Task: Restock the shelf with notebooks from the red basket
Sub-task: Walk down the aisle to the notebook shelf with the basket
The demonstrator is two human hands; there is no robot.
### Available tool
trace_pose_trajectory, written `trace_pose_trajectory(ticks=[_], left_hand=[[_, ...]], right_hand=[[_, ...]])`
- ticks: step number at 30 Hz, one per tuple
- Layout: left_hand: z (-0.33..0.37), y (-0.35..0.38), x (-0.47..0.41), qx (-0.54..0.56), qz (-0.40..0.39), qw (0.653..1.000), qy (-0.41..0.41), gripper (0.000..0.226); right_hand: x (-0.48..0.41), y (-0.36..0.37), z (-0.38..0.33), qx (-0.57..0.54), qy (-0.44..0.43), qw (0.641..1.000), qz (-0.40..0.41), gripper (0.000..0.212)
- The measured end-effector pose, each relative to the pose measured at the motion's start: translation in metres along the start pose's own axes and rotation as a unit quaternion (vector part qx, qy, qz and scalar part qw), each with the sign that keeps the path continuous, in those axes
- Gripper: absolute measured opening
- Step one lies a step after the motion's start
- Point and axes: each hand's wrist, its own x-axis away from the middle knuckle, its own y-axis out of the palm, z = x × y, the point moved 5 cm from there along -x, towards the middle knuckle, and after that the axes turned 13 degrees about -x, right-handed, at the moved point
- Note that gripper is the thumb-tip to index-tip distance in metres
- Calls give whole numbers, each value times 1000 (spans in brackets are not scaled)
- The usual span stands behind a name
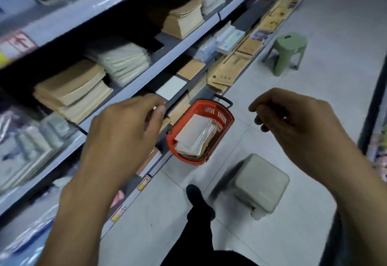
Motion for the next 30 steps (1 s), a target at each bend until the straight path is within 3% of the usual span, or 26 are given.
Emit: trace_pose_trajectory(ticks=[8, 16, 25, 30], left_hand=[[-94, 26, -106, 24, 28, 996, -78, 21], [-142, 22, -158, -49, 43, 993, -96, 25], [-153, 83, -180, -54, 6, 981, -187, 14], [-135, 138, -207, 48, 16, 951, -306, 8]], right_hand=[[-172, 71, -47, 48, -95, 991, -87, 20], [-265, 119, -76, 62, -161, 975, -139, 19], [-328, 150, -42, 77, -160, 946, -272, 16], [-383, 154, 9, 13, -154, 948, -279, 13]])
